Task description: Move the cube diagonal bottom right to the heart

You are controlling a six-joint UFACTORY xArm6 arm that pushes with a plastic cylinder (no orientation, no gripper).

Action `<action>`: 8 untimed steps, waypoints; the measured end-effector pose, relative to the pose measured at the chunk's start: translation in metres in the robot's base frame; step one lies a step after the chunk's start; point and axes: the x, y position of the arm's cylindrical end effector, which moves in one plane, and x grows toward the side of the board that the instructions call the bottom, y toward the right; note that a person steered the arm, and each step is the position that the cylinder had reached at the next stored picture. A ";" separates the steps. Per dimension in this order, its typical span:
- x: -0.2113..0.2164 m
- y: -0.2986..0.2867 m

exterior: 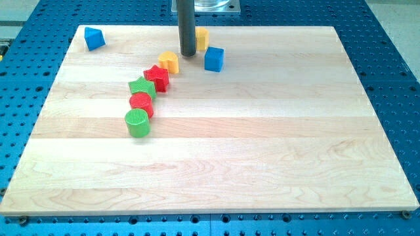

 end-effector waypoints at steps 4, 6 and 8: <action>0.056 0.057; 0.081 0.037; 0.013 0.041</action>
